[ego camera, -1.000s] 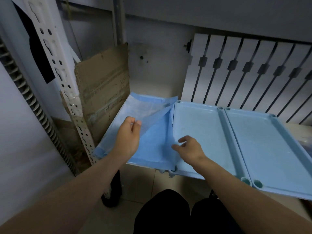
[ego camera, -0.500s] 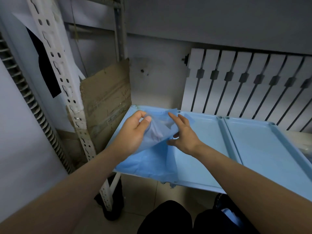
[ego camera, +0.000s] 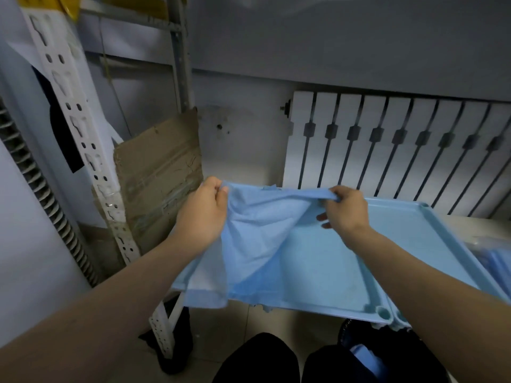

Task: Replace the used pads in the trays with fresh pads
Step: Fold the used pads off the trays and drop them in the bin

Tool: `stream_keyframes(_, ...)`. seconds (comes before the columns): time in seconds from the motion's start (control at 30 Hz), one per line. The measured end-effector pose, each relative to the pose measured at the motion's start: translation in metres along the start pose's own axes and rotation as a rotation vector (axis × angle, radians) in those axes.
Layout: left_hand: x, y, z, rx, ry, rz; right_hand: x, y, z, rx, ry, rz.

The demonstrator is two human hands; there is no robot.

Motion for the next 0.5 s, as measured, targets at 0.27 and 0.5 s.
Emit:
stream_keyframes(0.27, 0.050, -0.021, -0.023, -0.029, 0.303, 0.356, -0.054, 0.090, -0.008, 0.421, 0.206, -0.099)
stream_keyframes(0.5, 0.129, -0.021, -0.041, 0.051, 0.385, 1.011, -0.100, 0.143, 0.004, 0.590, 0.364, -0.195)
Point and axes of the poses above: each hand's wrist, its own z-axis away from the middle knuckle, its own y-axis out of the back of the hand, x = y × z, the point moved 3 cm from there along -z, towards the middle knuckle
